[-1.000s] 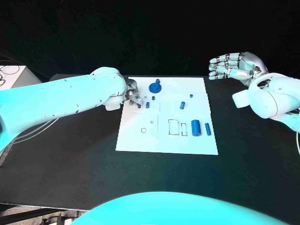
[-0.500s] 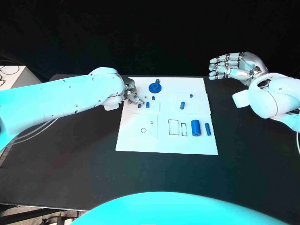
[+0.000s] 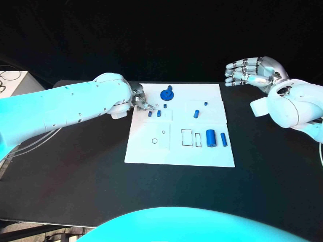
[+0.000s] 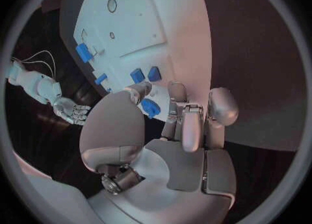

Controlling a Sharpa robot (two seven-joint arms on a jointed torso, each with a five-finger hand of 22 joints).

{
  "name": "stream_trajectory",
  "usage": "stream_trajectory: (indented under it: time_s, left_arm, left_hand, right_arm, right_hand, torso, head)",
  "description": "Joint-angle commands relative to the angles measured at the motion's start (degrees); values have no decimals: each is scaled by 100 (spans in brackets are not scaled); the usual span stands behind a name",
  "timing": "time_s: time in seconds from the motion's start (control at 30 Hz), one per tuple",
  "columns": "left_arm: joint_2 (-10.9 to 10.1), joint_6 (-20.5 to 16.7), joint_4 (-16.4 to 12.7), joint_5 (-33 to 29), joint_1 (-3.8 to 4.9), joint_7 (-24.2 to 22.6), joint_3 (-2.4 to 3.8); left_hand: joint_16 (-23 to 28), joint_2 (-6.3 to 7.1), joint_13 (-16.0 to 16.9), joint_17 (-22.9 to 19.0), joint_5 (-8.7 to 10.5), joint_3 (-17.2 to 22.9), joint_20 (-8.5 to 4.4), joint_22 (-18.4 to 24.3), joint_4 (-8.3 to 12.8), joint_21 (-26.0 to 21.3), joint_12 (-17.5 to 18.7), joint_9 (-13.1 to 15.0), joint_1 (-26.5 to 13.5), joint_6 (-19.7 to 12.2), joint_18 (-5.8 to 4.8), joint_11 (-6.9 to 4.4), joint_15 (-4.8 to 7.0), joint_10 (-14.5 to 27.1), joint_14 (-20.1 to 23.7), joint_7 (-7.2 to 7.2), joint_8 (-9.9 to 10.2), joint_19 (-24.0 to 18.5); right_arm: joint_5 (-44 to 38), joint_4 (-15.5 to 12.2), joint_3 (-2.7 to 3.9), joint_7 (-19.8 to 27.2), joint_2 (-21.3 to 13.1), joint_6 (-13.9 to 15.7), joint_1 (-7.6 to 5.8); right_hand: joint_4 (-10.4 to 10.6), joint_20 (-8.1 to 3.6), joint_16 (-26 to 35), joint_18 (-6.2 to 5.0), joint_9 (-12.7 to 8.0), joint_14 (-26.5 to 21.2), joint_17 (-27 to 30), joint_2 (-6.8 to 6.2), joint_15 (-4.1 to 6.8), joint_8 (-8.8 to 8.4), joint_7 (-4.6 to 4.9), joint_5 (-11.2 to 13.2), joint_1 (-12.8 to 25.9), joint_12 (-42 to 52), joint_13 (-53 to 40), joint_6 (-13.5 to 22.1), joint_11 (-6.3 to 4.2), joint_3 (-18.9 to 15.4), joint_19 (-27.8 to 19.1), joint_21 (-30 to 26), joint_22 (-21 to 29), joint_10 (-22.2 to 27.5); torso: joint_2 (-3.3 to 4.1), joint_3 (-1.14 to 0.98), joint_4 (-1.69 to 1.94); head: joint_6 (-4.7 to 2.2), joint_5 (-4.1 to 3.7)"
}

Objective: Assemble the parts on the task board

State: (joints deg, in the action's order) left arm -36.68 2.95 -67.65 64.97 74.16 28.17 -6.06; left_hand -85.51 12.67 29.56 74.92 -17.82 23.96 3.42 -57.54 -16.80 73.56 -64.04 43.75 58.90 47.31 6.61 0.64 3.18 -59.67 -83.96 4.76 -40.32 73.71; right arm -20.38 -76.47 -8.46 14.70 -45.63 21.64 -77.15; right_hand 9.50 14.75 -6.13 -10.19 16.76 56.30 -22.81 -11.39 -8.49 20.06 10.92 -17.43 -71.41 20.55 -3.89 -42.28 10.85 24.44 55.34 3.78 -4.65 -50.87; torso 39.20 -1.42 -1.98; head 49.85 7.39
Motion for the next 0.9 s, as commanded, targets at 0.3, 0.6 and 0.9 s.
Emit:
stream_trajectory:
  time_s: [0.3, 0.6, 0.9]
  left_arm:
    - [-94, -1078, -86, -1746, 4, -1195, 91]
    - [-96, -1419, -143, -1813, 3, -2018, 110]
    - [193, -1850, 61, -129, -9, -3036, 50]
  left_hand:
    - [428, -127, -215, -109, -31, -369, 185, 988, 13, -649, 233, -82, 168, -535, 158, 217, -233, 628, 157, 216, 190, -662]
    - [899, -237, -448, -964, -86, 74, 297, 2044, 300, -1384, 555, -479, 1457, -888, 345, 401, -384, 1177, 766, 413, 480, -1392]
    - [1544, 54, -1253, -2210, 54, 943, 414, 2167, 1158, -1501, 1588, -1276, 2363, -1021, 392, 575, -541, 1651, 1873, 573, 938, -1917]
  right_arm:
    - [-5, 14, 3, 65, 2, -44, 11]
    - [-5, 17, 3, 65, -3, -44, 16]
    - [-5, 21, 3, 70, 5, -40, 19]
  right_hand:
    - [14, 11, 33, -40, -10, 50, 12, 74, -9, -31, 342, -32, -8, 38, 7, -33, 14, -29, 5, 12, 15, -7]
    - [18, 12, 34, -40, -11, 51, 17, 83, -9, -32, 342, -38, -8, 39, 8, -33, 14, -27, 6, 12, 20, -6]
    - [18, 12, 35, -41, -11, 53, 19, 86, -8, -32, 342, -41, -12, 40, 9, -33, 13, -25, 7, 13, 22, -6]
  torso:
    - [-2, -2, 0]
    - [-3, -8, 5]
    - [-4, -9, -9]
  head:
    - [-20, -32]
    - [-97, -69]
    - [-207, -82]
